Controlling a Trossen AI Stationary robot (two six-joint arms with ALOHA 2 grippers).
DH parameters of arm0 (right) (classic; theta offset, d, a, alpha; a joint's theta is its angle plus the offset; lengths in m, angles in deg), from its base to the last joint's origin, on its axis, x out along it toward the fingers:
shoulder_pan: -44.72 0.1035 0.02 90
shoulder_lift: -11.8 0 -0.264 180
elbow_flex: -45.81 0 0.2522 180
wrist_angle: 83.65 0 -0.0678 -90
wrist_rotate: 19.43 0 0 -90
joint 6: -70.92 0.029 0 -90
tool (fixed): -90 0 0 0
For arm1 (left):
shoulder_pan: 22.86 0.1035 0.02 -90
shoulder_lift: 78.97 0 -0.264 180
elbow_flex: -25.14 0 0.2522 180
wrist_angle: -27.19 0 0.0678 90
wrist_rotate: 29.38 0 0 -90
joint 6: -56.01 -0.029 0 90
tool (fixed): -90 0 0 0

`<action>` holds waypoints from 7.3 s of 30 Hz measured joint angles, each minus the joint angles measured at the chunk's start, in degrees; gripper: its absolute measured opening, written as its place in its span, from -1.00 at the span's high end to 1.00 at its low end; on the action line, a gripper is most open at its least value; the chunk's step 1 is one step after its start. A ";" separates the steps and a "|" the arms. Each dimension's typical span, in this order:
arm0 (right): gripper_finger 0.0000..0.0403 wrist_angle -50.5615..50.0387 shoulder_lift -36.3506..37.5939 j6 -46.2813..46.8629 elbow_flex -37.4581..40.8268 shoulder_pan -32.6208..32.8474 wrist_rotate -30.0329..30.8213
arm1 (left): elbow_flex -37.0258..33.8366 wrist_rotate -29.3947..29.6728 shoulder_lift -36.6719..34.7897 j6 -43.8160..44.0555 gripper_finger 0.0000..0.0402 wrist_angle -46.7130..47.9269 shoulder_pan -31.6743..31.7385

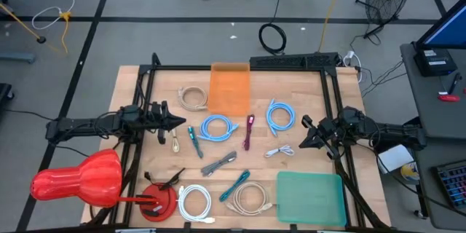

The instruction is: Pick & Place USB Port

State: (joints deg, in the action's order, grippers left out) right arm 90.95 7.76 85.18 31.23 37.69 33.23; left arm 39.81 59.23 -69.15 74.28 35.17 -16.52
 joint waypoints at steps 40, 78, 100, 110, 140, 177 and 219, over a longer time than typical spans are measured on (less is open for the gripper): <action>1.00 27.43 0.00 50.53 0.00 0.00 58.17 | -0.01 7.29 0.23 2.90 0.96 -6.92 -0.03; 0.71 -0.26 -9.21 25.30 -27.89 0.02 52.44 | 60.73 -2.48 33.48 2.29 0.96 45.08 7.39; 0.31 -45.55 -55.07 32.95 -54.10 4.90 29.97 | 60.73 -3.61 32.81 1.80 0.96 51.19 10.90; 0.31 -48.38 -68.37 38.66 -54.14 3.17 41.81 | 60.73 -3.07 32.81 1.78 0.96 51.19 10.90; 0.31 -40.72 -84.03 46.16 -54.18 -4.66 44.58 | 60.71 -3.08 32.81 2.49 0.96 51.56 10.89; 0.09 -32.56 -92.65 36.81 -54.18 -4.92 41.84 | 60.71 -3.10 32.81 1.96 0.96 53.24 8.52; 0.83 -62.98 -85.02 -8.31 -57.03 2.21 29.84 | 60.54 -2.54 32.92 2.42 0.96 52.89 8.50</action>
State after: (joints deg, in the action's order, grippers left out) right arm 27.97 -77.26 76.87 -25.80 39.91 63.07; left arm 100.35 56.68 -36.23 76.70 88.06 -8.03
